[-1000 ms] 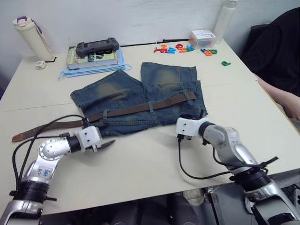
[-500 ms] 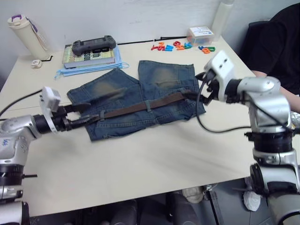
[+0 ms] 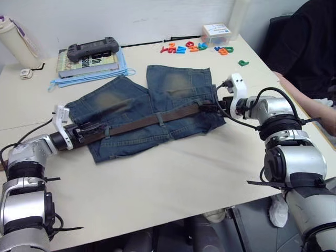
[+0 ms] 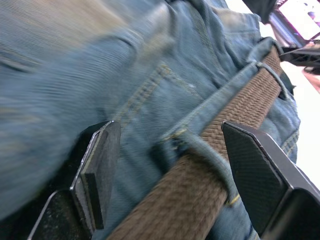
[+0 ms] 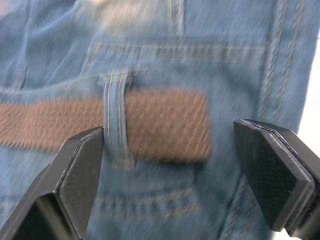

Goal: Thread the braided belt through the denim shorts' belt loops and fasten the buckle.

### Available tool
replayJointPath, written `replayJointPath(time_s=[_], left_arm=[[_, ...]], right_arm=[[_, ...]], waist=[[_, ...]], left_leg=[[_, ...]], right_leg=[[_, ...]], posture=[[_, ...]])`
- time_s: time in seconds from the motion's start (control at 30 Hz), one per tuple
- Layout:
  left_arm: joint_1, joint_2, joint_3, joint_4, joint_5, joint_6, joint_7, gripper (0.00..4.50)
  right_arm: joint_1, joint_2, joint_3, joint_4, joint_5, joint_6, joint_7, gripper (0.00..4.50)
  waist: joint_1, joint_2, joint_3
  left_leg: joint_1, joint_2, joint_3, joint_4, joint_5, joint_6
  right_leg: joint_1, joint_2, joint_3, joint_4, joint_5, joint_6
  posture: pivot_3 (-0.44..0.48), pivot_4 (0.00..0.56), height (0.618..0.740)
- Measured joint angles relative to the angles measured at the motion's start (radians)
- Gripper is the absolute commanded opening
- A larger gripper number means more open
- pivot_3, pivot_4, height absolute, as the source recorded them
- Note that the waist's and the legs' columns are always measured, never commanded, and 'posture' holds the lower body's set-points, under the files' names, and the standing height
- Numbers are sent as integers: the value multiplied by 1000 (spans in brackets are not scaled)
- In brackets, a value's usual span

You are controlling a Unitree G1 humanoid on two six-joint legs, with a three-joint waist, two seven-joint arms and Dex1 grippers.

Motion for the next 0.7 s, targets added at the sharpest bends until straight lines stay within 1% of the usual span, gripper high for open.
replayJointPath(time_s=[0.17,0.23,0.27,0.33,0.43,0.5,0.53,0.63,0.67,0.7], left_arm=[[7,-25,0,-46,2,46,-30,3563],[14,-36,4,-54,3,45,-27,3563],[16,-41,11,-54,3,41,-22,3310],[17,-47,20,-54,4,33,-9,2818],[21,-51,29,-54,14,6,0,1395],[21,-54,29,-57,24,-16,3,586],[21,-56,29,-59,26,-24,5,243],[44,-67,44,-121,26,-58,30,243],[66,-68,51,-175,25,-76,37,243],[105,-69,58,-266,24,-100,54,243]], right_arm=[[-21,7,2,33,6,-6,69,4370],[-23,9,0,37,7,-23,70,3840],[-23,10,-4,42,8,-27,69,3597],[-23,13,-22,51,17,-41,69,2735],[-23,15,-26,52,19,-68,78,1194],[-23,15,-24,51,18,-92,86,323],[-23,15,-22,51,17,-106,88,5],[-11,15,-7,18,7,-159,103,5],[5,13,11,-22,1,-194,118,5],[44,9,23,-98,-5,-238,138,5]], waist=[[-4,0,0],[-3,0,0],[-2,0,0],[-1,0,0],[0,0,0],[2,0,0],[3,0,0],[7,0,0],[7,0,0],[8,0,0]], left_leg=[[0,0,0,7,0,0],[0,0,0,9,0,-1],[0,0,0,9,0,-1],[0,0,0,10,0,-1],[0,-1,0,10,0,-1],[0,-1,0,10,-1,-1],[0,-1,0,10,0,-1],[0,-1,0,11,-1,-1],[0,-1,0,11,-1,-1],[0,0,-1,11,-1,-1]], right_leg=[[0,-1,1,7,0,0],[0,-2,1,9,0,0],[0,-2,2,9,0,0],[0,-2,2,10,0,0],[0,-2,2,10,0,0],[0,-2,2,10,0,0],[0,-2,2,10,0,0],[0,-2,2,10,0,0],[0,-2,2,10,0,0],[0,-3,3,10,0,0]], posture=[[0,150,714],[0,150,714],[0,150,714],[0,150,714],[0,150,714],[0,150,714],[0,150,714],[0,150,714],[0,150,714],[0,150,714]])
